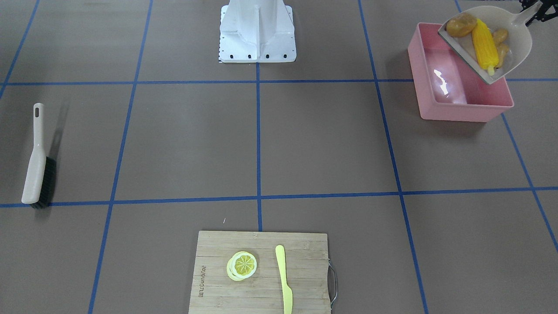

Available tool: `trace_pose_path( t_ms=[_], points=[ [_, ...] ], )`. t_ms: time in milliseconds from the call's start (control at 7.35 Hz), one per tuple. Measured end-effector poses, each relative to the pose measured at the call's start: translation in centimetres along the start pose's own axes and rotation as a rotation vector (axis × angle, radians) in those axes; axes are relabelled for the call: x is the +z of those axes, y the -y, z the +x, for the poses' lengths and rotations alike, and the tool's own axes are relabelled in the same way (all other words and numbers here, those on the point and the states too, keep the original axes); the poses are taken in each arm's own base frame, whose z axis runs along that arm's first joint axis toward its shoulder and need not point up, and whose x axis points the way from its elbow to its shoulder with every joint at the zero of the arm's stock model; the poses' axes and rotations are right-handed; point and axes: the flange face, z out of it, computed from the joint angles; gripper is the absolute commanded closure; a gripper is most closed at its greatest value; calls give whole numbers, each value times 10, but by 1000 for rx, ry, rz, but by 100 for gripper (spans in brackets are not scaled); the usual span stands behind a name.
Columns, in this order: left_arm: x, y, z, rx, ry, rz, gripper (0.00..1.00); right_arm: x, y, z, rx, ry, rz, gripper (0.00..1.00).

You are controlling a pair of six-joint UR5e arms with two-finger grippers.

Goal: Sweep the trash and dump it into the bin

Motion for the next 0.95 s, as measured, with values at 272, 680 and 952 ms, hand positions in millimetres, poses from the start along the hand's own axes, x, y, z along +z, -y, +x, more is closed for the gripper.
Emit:
trace_pose_path(
  t_ms=[272, 680, 952],
  points=[
    [7, -12, 0, -31, -45, -62, 100, 7, -12, 5, 12, 6, -16, 0],
    [12, -24, 2, -128, -116, -142, 100, 5, -13, 3, 11, 14, -12, 0],
    [-1, -7, 4, -168, -137, -185, 100, 5, -13, 0, 10, 30, -11, 0]
  ],
)
